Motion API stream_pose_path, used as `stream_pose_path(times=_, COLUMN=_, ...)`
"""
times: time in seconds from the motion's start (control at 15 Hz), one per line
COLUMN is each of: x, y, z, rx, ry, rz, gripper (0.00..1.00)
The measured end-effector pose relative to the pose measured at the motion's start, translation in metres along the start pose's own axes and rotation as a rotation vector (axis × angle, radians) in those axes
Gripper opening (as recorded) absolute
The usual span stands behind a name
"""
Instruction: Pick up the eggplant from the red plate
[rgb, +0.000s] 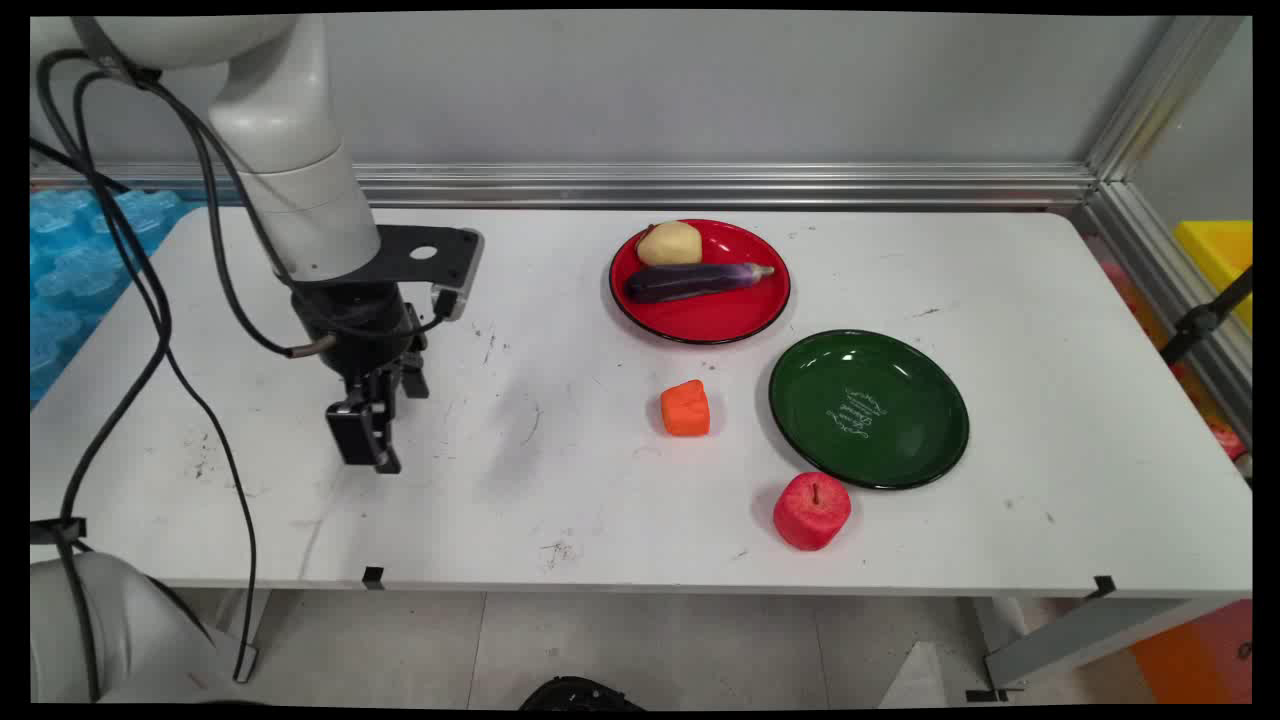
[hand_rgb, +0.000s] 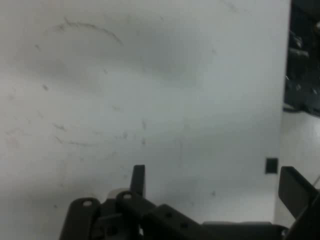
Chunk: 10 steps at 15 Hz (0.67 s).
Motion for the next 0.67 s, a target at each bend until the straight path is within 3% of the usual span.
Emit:
stream_pose_path(times=0.27, x=0.024, y=-0.016, z=0.003, rx=0.046, ry=0.06, rz=-0.009, gripper=1.0)
stream_pose_path(times=0.67, x=0.09, y=-0.06, z=0.0, rx=0.153, ry=0.19, rz=-0.003, gripper=1.0)
